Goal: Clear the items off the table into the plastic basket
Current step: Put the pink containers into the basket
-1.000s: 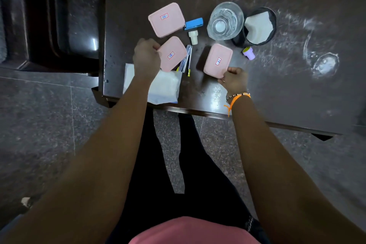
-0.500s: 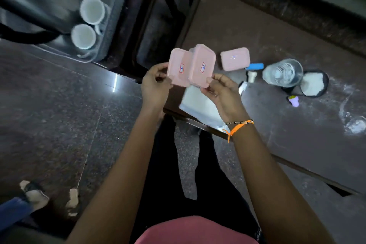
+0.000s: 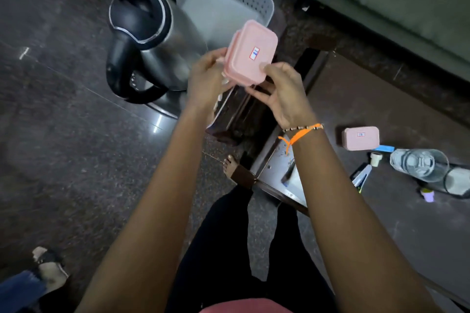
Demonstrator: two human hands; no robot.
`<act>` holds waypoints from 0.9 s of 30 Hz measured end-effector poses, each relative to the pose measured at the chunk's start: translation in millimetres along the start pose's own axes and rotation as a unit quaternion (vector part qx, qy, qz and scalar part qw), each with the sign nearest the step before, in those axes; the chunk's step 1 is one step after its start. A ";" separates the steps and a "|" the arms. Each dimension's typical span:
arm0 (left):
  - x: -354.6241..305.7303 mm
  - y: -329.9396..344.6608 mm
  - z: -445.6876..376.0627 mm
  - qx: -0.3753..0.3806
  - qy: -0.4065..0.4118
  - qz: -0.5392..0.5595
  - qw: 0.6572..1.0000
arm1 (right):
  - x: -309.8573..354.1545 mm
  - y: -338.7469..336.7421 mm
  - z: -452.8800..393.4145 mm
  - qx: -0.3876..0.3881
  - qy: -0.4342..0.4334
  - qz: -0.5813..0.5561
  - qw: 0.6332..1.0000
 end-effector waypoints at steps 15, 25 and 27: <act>-17.1 10.9 -88.9 0.011 -0.008 -0.384 0.923 | 21.1 28.1 -95.9 -0.137 -0.082 0.418 0.894; -19.1 25.9 -64.7 -0.043 0.073 -0.455 0.887 | 17.8 3.5 -63.9 -0.140 -0.100 0.433 0.885; -21.9 37.4 -40.7 -0.063 0.149 -0.455 0.876 | 13.4 -22.2 -47.4 -0.150 -0.083 0.363 0.916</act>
Point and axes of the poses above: each hand's wrist, its own z-axis away from the middle knuckle, its own y-axis out of the palm, x = y × z, the point moved 6 cm from there along -z, towards the middle knuckle, and after that the axes turned 10 degrees about -z, right-handed, at the moved point
